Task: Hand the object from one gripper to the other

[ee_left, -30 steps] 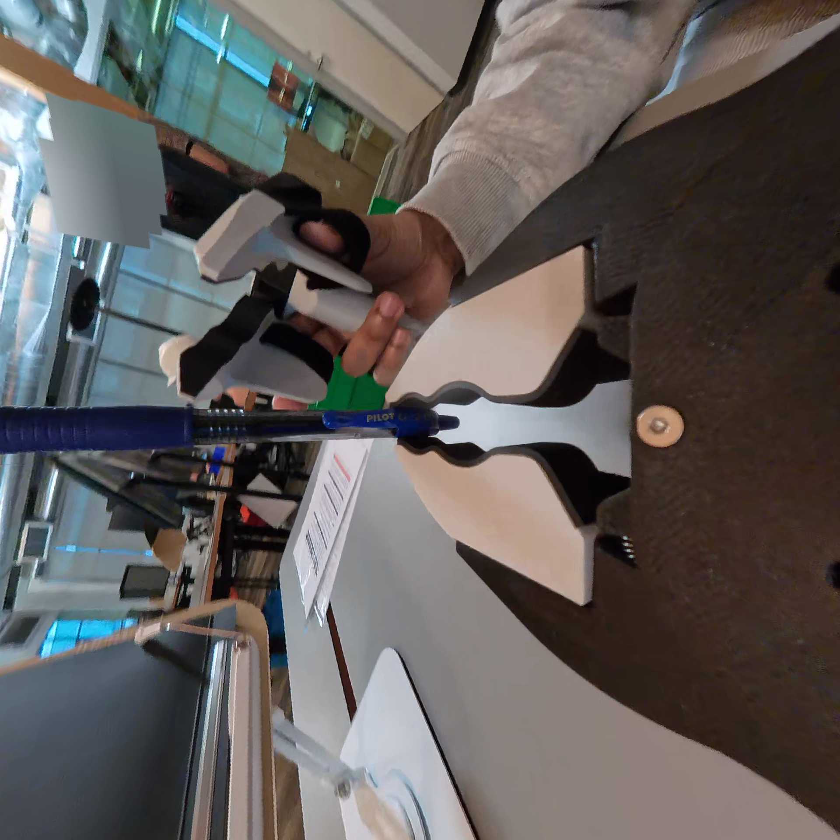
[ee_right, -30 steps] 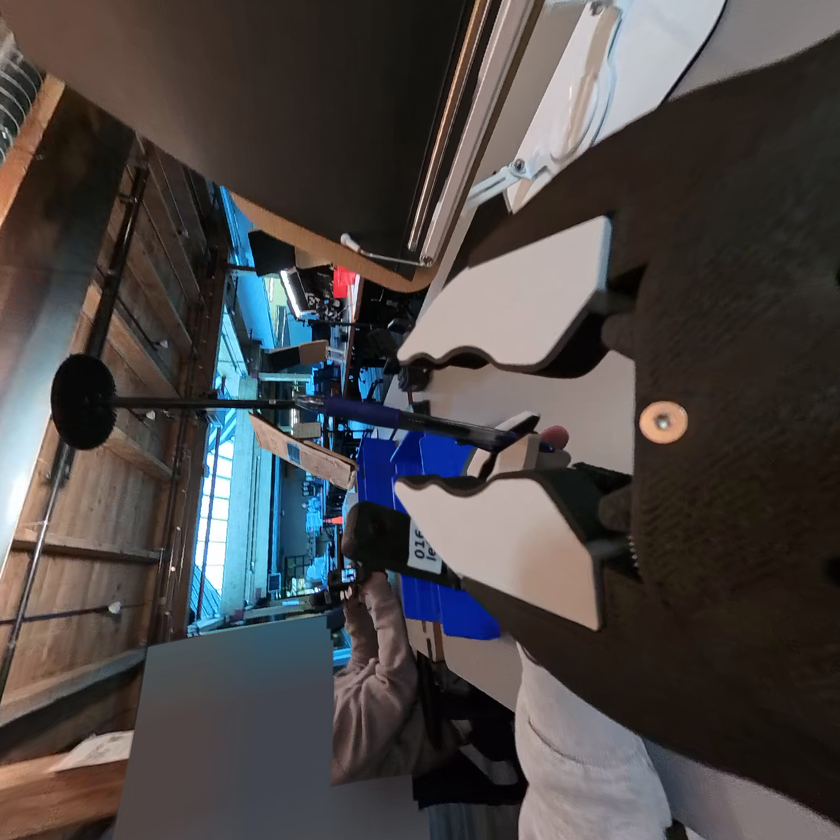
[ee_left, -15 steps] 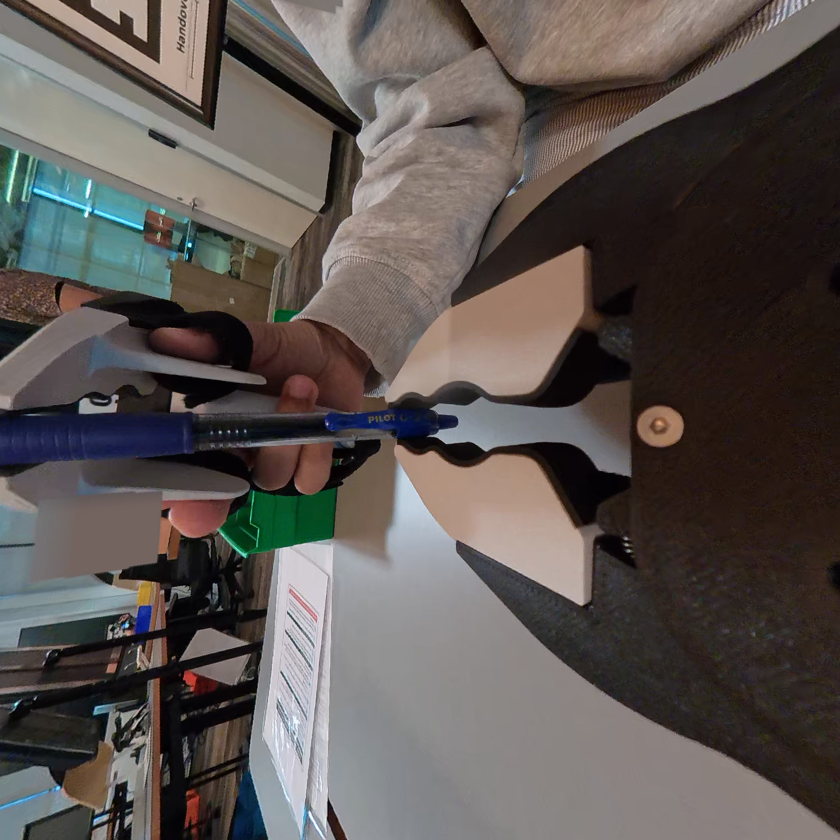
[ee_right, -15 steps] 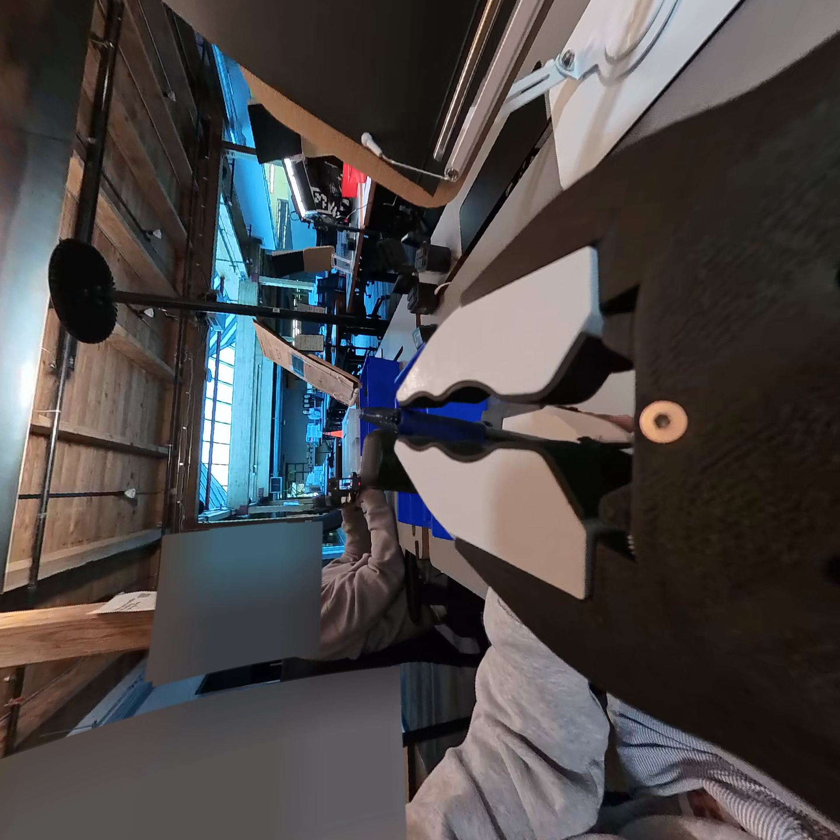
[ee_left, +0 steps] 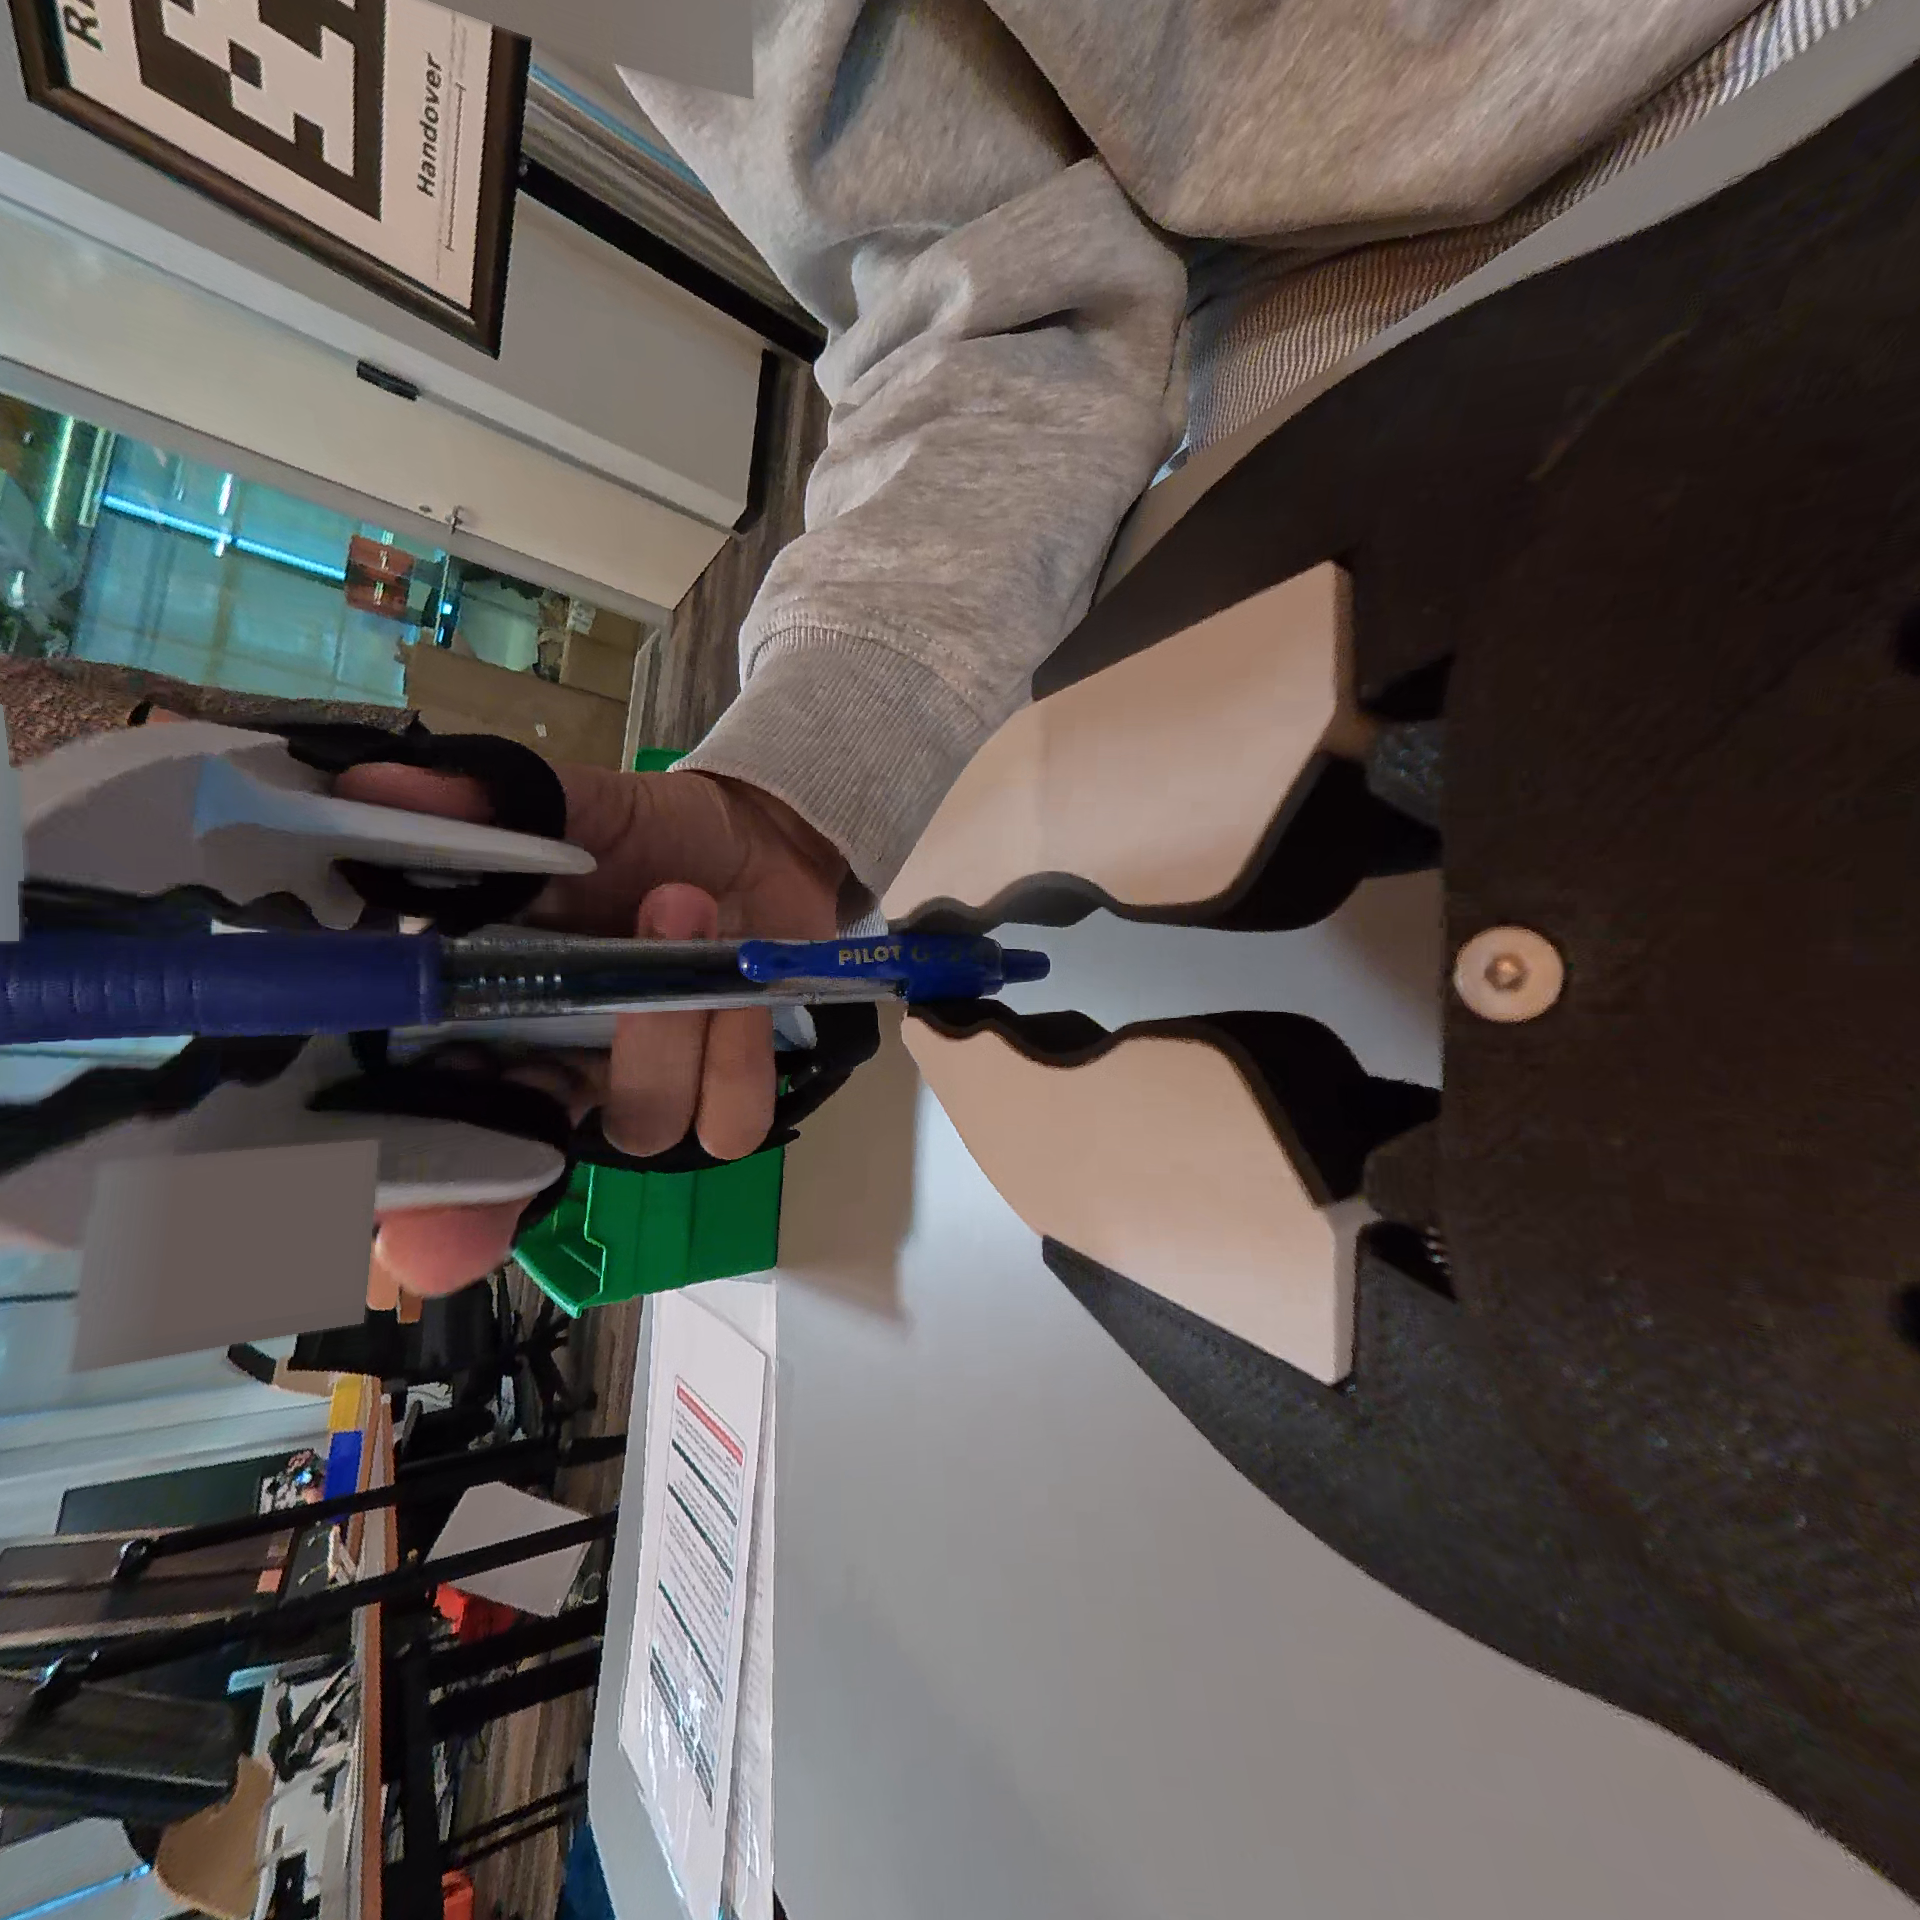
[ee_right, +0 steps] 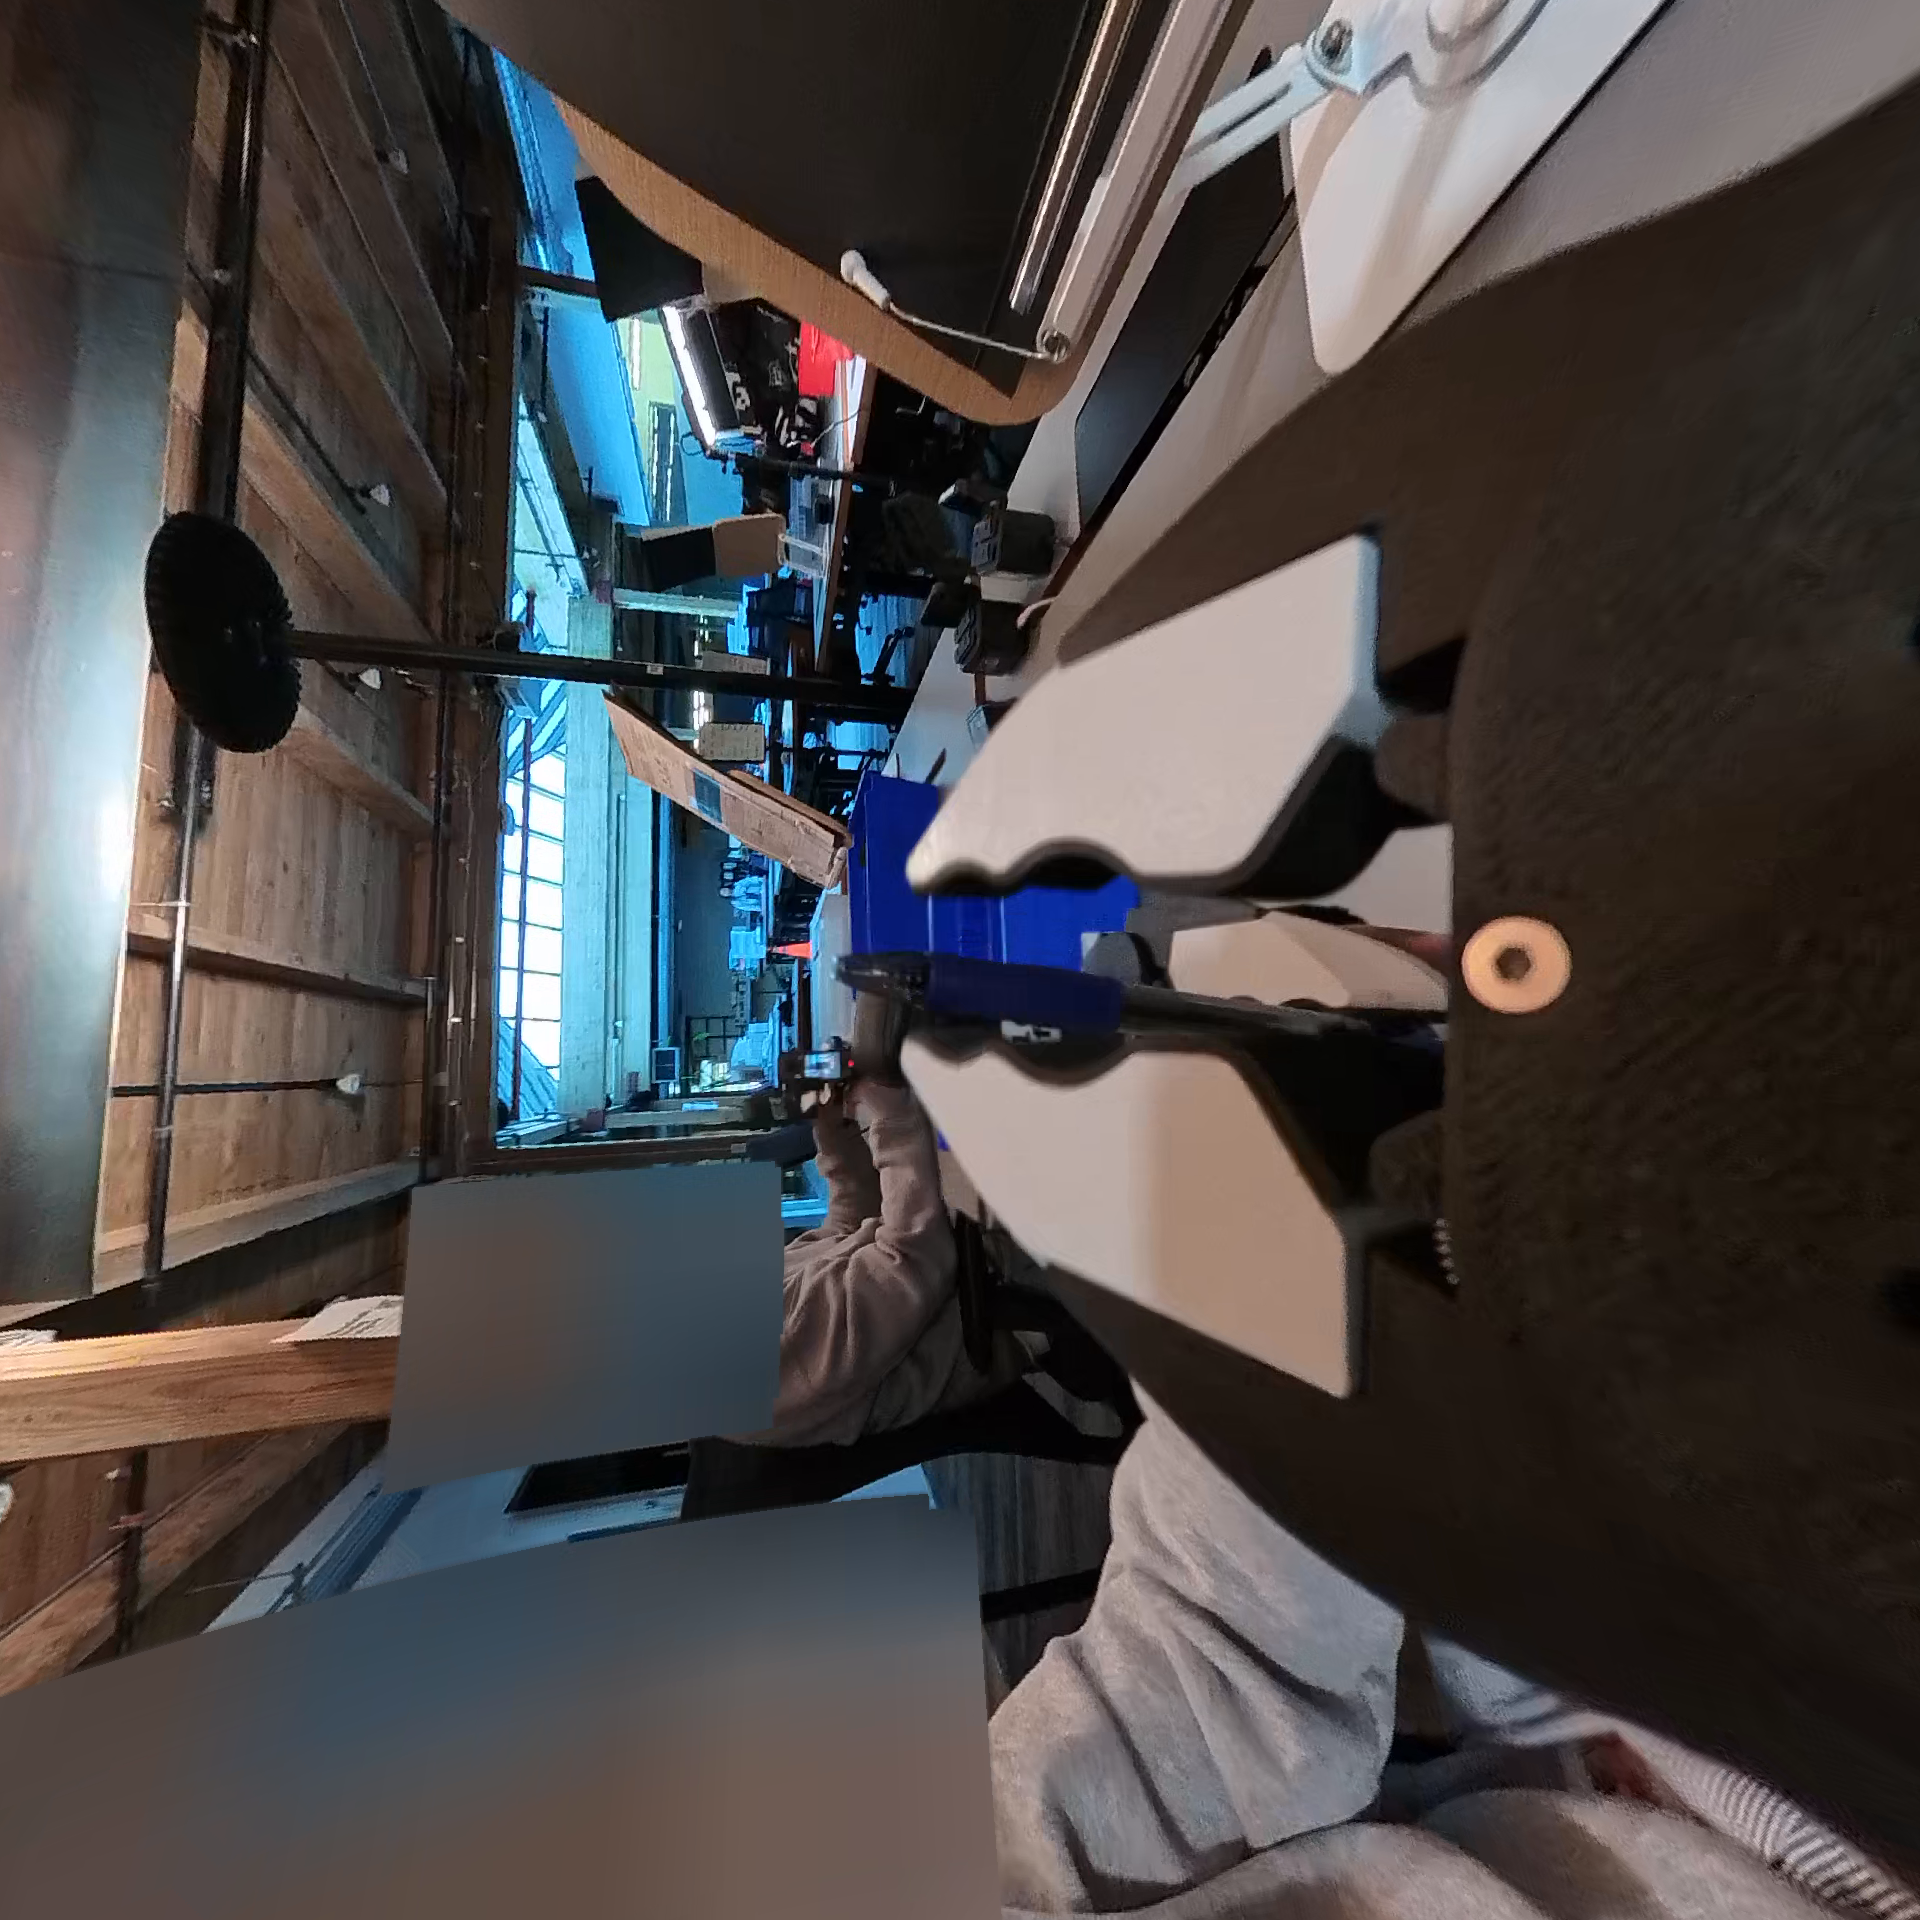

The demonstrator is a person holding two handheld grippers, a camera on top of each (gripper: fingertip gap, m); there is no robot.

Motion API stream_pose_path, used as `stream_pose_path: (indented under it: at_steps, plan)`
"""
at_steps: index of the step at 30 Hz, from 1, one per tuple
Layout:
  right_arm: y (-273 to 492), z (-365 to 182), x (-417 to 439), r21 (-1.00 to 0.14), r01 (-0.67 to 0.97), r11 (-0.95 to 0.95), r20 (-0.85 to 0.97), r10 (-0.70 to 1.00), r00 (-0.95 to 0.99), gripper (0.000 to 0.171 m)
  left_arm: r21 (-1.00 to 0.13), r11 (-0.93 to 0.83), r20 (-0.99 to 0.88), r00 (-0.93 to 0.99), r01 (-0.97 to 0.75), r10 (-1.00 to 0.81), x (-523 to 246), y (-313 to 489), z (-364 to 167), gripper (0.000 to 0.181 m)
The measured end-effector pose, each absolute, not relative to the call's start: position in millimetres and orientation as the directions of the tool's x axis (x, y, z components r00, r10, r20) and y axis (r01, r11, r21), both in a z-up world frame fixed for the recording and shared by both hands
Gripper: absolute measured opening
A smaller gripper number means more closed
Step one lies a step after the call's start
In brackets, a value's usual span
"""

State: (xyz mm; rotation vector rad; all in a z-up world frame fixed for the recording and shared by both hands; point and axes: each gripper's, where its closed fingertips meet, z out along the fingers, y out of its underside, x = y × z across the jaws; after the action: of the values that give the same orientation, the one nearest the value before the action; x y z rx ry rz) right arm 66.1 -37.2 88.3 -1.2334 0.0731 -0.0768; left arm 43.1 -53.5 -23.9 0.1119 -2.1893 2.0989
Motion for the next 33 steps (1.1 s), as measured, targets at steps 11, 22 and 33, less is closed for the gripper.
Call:
stream_pose_path:
  at_steps: [11, 22, 33]
  plan:
    - [-27, 78, 57, -0.965, -0.044, 0.257, -0.046, -0.003, 0.999, 0.016, -0.99, 0.055, 0.131, -0.989, -0.128, 0.061, 36, -55, -25, 0.011]
    - [-26, 80, 56, -0.967, -0.018, 0.254, -0.026, -0.029, 0.999, 0.011, -0.99, 0.032, 0.138, -0.99, -0.137, 0.031, 41, -55, -24, 0.025]
    - [-75, 136, 79, -0.902, 0.052, 0.428, -0.052, -0.227, 0.972, 0.011, -0.982, -0.11, 0.166, -0.979, -0.153, -0.116, 71, -40, -7, 0.071]
